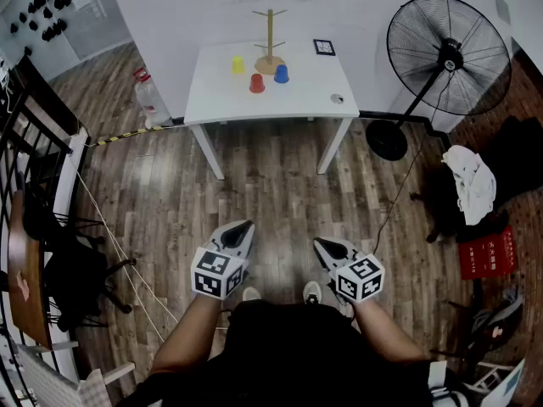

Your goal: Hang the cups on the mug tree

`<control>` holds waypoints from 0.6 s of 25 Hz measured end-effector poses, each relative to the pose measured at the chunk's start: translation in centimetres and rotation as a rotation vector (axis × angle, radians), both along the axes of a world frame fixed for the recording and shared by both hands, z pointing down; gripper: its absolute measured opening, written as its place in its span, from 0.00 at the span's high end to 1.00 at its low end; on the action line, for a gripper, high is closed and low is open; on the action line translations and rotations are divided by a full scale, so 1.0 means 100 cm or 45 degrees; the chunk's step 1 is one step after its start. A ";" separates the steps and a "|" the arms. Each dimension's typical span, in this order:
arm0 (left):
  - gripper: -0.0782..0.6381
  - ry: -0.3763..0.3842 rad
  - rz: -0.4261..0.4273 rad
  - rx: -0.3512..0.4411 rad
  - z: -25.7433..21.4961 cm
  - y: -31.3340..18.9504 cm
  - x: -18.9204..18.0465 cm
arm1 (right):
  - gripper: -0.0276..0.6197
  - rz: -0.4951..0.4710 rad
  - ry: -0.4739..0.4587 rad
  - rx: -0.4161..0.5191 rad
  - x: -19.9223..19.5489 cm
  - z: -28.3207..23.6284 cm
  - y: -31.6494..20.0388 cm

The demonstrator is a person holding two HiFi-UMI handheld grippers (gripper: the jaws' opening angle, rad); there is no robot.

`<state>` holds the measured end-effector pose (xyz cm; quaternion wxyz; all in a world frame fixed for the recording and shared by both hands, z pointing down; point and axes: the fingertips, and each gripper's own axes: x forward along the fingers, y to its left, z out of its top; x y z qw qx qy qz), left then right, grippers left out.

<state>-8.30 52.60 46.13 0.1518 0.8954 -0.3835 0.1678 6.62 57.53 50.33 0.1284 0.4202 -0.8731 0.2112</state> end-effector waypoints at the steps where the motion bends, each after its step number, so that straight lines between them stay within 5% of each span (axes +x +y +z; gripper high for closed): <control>1: 0.85 -0.003 0.003 0.001 0.000 0.000 0.000 | 0.95 0.000 0.002 0.001 0.000 0.001 -0.001; 15: 0.85 -0.007 0.058 0.032 -0.007 -0.011 -0.021 | 0.95 0.037 -0.029 0.004 -0.023 -0.007 -0.010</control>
